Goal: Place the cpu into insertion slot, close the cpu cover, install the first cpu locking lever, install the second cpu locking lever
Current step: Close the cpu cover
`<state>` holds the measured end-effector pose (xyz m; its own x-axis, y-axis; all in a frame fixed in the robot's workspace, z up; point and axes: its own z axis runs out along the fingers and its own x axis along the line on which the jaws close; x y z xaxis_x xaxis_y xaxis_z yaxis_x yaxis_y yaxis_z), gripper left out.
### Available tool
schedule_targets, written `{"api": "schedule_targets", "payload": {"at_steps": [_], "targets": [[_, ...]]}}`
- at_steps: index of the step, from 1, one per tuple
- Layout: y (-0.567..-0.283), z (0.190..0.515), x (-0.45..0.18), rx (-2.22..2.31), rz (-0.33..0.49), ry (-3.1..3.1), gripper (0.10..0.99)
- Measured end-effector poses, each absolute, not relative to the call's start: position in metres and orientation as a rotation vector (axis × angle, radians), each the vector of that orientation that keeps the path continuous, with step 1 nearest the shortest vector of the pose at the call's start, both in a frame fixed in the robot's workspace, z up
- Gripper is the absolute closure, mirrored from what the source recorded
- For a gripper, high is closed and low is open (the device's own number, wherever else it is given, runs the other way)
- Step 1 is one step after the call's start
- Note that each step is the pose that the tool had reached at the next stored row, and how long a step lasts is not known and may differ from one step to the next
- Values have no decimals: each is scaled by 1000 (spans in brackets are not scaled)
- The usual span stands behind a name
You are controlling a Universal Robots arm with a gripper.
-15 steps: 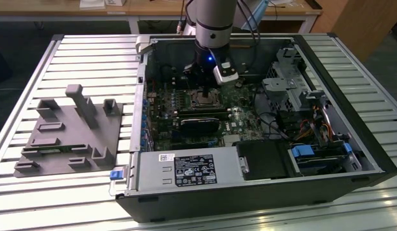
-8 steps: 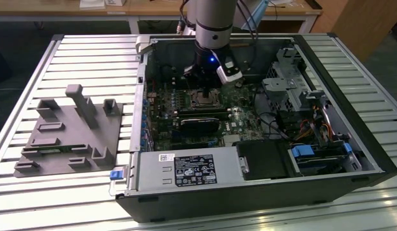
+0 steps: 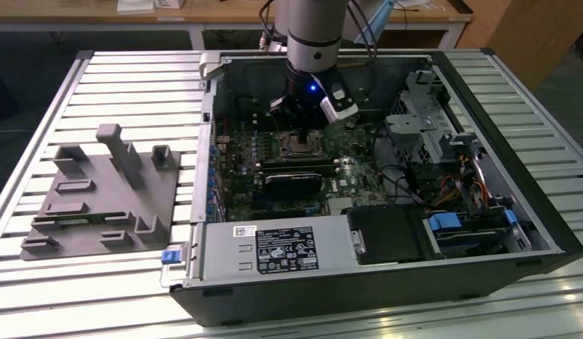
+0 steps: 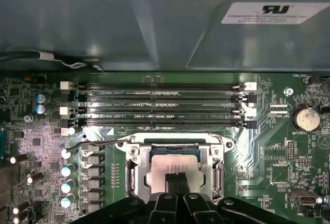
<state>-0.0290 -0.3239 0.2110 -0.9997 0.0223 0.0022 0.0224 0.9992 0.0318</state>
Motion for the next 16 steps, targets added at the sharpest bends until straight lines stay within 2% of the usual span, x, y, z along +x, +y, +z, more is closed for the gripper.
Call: {"api": "schedule_targets", "payload": {"at_steps": [16], "targets": [[-325, 210, -33, -106, -57, -3146, 980]]}}
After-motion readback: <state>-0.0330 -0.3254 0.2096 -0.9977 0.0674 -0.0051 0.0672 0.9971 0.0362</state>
